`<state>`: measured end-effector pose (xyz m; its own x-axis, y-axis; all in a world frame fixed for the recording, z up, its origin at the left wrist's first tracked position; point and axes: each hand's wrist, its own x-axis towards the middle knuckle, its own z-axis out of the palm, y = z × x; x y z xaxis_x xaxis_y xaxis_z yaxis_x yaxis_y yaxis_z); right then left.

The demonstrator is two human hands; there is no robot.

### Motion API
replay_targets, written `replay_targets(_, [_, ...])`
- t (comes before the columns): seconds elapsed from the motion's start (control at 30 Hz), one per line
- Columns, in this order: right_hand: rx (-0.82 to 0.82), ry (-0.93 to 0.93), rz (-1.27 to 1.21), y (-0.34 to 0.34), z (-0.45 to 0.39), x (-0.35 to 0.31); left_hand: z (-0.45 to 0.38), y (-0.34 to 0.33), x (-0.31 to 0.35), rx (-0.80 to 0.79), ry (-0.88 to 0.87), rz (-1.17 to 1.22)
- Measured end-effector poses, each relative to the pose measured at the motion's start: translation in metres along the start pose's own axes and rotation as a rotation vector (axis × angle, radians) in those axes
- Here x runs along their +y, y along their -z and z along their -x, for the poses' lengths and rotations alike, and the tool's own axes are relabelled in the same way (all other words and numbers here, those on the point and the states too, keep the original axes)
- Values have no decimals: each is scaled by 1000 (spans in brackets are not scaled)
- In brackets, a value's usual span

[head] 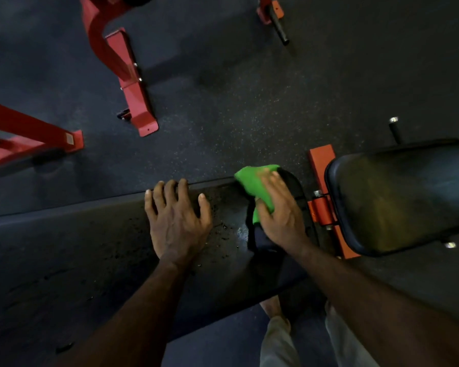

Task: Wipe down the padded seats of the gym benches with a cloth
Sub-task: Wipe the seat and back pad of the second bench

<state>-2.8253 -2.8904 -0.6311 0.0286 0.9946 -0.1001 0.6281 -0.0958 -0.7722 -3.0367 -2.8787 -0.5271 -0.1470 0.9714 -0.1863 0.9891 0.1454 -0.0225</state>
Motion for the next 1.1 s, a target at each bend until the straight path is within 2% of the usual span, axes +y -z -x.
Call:
replay_targets(0.03, [97, -212, -53, -5, -3, -9, 0, 0, 0, -5, 0, -1])
replay_targets(0.07, [145, -315, -70, -15, -2, -24, 0, 0, 0, -5, 4, -5])
replay_targets(0.1, [147, -278, -56, -22, 1, -44, 0, 0, 0, -4, 7, -7])
replay_targets(0.2, [-109, 211, -13, -23, 19, -52, 0, 0, 2, 3, 17, -15])
replay_targets(0.23, [-145, 279, 8, -15, 10, -39, -1, 0, 1, 2, 19, -17])
replay_targets(0.27, [-109, 243, 15, -11, 1, -25, 0, 0, 1, -3, 20, -17])
replay_targets(0.37, [153, -297, -76, -14, -17, -26, 0, -1, 0, -11, 11, -13])
replay_targets(0.4, [184, -349, -67, -21, -15, -42, 0, 0, 0, -14, 13, -14])
replay_targets(0.43, [160, -265, -43, -25, -9, -62, 0, 0, -1, -13, 14, -16])
replay_targets(0.5, [-46, 141, -31, -27, 11, -72, 0, -1, -1, -10, 13, -18])
replay_targets(0.53, [-149, 302, -15, -20, 9, -63, -1, -1, 0, -12, 11, -19])
replay_targets(0.57, [-192, 381, 18, -11, -1, -46, -1, -1, 0, -14, 12, -19])
replay_targets(0.6, [-170, 350, 44, -6, -10, -31, -1, 0, 0, -12, 13, -19])
replay_targets(0.63, [-99, 199, 36, -3, -21, -19, -1, 0, 0, -9, 13, -15])
replay_targets(0.7, [110, -254, -28, -3, -34, -19, -1, 0, 0, -13, 7, -6])
replay_targets(0.73, [166, -381, -35, -11, -33, -30, -1, 0, 0, -17, 8, -4])
replay_targets(0.77, [177, -364, -27, -16, -29, -47, -1, 0, -1, -21, 10, -6])
replay_targets(0.8, [119, -227, -26, -20, -20, -58, -1, 0, -1, -24, 11, -12])
replay_targets(0.87, [-81, 191, -23, -16, -4, -55, -1, 0, 0, -30, 10, -17])
replay_targets(0.9, [-156, 315, 0, -7, -10, -42, -2, 0, 1, -31, 12, -17])
replay_targets(0.93, [-167, 340, 33, 0, -17, -27, -2, 0, 1, -33, 14, -14])
replay_targets(0.97, [-116, 229, 39, 4, -25, -15, -2, 0, 0, -35, 16, -13])
replay_targets(1.07, [155, -439, -38, 1, -40, -14, 0, 0, -1, -31, 10, -9])
replay_targets(1.1, [179, -476, -29, -6, -37, -28, 0, 0, -1, -29, 10, -6])
